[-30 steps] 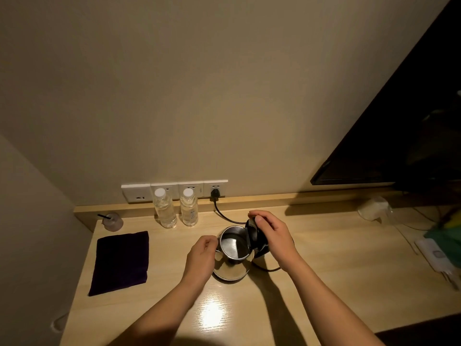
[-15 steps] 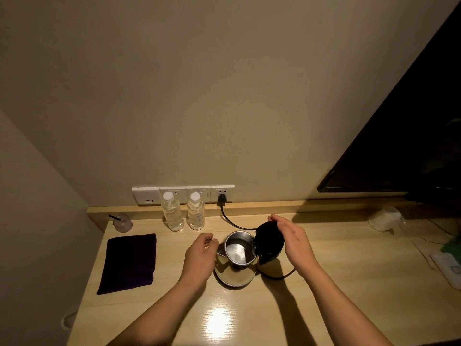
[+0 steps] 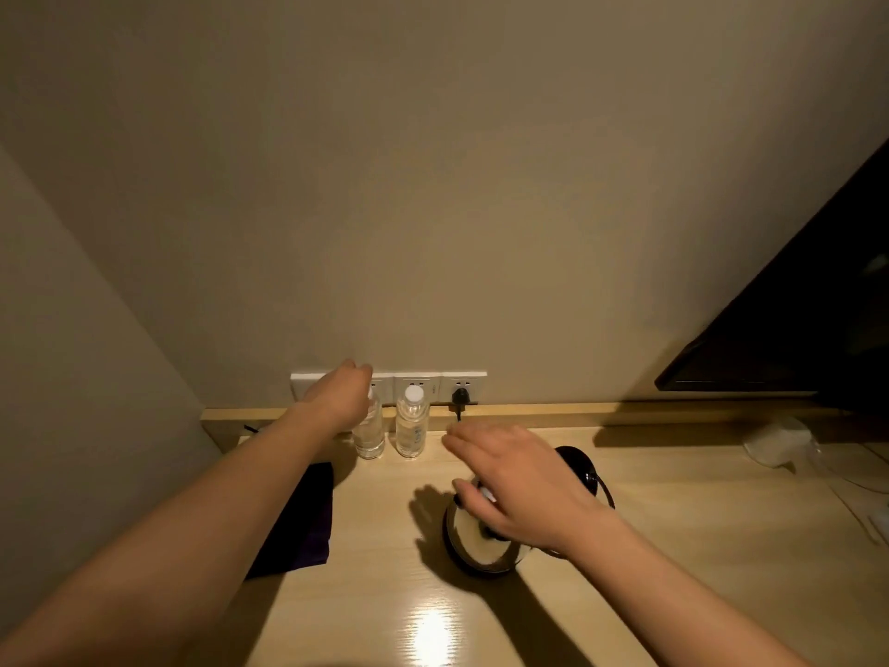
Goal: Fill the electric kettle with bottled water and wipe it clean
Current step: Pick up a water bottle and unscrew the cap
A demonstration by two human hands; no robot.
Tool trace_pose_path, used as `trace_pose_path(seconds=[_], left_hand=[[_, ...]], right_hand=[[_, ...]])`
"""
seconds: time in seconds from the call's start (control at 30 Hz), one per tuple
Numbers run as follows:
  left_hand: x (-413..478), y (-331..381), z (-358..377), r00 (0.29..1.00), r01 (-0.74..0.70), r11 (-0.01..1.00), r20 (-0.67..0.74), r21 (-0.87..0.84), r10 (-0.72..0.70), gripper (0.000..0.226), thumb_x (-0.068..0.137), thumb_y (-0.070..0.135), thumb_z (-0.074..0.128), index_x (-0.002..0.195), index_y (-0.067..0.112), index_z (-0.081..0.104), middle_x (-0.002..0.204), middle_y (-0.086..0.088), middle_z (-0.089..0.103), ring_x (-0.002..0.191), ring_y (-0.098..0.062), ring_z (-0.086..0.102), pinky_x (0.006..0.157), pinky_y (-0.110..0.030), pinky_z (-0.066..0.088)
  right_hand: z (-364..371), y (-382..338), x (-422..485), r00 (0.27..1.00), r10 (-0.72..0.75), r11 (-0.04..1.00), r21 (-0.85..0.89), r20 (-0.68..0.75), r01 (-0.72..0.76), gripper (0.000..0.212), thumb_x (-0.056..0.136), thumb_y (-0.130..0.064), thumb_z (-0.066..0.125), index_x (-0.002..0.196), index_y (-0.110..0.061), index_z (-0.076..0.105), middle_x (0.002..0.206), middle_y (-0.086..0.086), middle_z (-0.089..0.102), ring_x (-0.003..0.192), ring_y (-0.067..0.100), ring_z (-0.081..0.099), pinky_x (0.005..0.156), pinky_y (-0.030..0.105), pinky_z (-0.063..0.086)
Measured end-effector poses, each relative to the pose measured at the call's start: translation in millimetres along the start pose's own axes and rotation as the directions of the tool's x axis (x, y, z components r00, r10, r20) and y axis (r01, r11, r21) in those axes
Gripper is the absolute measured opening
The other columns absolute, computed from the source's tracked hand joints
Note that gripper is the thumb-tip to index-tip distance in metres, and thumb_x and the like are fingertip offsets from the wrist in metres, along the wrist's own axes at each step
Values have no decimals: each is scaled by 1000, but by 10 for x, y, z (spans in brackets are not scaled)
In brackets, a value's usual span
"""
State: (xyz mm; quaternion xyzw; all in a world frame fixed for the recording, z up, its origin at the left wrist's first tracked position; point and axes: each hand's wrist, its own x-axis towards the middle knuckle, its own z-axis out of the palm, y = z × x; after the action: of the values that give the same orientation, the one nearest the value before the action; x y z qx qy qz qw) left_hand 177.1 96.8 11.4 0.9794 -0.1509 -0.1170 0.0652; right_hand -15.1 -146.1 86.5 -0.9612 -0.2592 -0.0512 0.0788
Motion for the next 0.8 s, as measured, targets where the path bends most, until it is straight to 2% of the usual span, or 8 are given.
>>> trace_pose_path(seconds=[0.13, 0.23, 0.37, 0.47, 0.57, 0.63, 0.7, 0.8], left_hand=[[-15, -47, 107, 999, -28, 999, 21, 16, 27, 27, 99, 8, 54, 126, 9, 50, 114, -14, 54, 88, -33, 60, 68, -39, 43], [-98, -70, 135, 997, -69, 998, 40, -11, 70, 29, 100, 8, 56, 127, 8, 48, 116, -14, 58, 93, -32, 62, 75, -43, 52], [-367, -161, 92, 985, -168, 986, 34, 1, 168, 38, 103, 16, 57, 137, 9, 43, 122, -14, 62, 101, -32, 65, 83, -43, 56], [-664, -232, 2, 968, -251, 968, -14, 3, 251, 37, 102, 21, 63, 133, 15, 44, 119, -9, 62, 97, -25, 63, 77, -37, 55], [-944, -293, -180, 927, -374, 927, -46, -37, 372, 28, 102, 34, 62, 123, 21, 47, 116, -2, 60, 94, -20, 60, 79, -38, 56], [-1098, -342, -305, 881, -473, 877, -51, -80, 470, 27, 103, 38, 58, 125, 25, 48, 118, 1, 61, 97, -19, 62, 81, -37, 56], [-1218, -409, -399, 826, -563, 822, -31, -90, 563, 28, 105, 36, 55, 130, 27, 48, 123, 3, 61, 105, -18, 62, 84, -37, 56], [-1354, -466, -411, 781, -624, 780, 16, -46, 625, 31, 104, 33, 58, 133, 27, 48, 119, 2, 61, 103, -18, 60, 81, -38, 56]], right_hand=[[247, -216, 358, 988, -97, 995, -19, 118, 100, 51, 102, -43, 42, 144, -16, 52, 145, 6, 60, 132, 24, 56, 104, 42, 50], [465, -313, 607, 980, -58, 998, -7, 191, 61, 49, 102, -41, 44, 141, -14, 52, 140, 9, 61, 128, 28, 58, 101, 45, 50], [768, -391, 858, 966, 142, 969, 170, 216, -180, 54, 100, -40, 55, 149, -18, 44, 142, 8, 60, 123, 30, 61, 98, 41, 49], [995, -416, 970, 909, 321, 852, 339, 264, -400, 75, 94, -43, 66, 157, -22, 30, 151, 8, 53, 128, 30, 59, 100, 44, 52], [1137, -450, 1046, 880, 342, 719, 512, 329, -470, 100, 84, -35, 80, 163, -23, 19, 161, 5, 44, 140, 25, 50, 111, 44, 46], [1205, -481, 1057, 900, 295, 635, 638, 322, -436, 99, 78, -26, 85, 159, -29, 28, 155, -5, 50, 139, 13, 50, 111, 34, 45], [1257, -534, 1020, 918, 255, 564, 725, 303, -396, 87, 76, -22, 87, 149, -35, 43, 141, -19, 58, 128, -4, 53, 105, 17, 43], [1301, -659, 915, 922, 238, 510, 769, 305, -386, 71, 76, -24, 89, 136, -40, 54, 128, -22, 66, 119, -4, 60, 97, 10, 44]])
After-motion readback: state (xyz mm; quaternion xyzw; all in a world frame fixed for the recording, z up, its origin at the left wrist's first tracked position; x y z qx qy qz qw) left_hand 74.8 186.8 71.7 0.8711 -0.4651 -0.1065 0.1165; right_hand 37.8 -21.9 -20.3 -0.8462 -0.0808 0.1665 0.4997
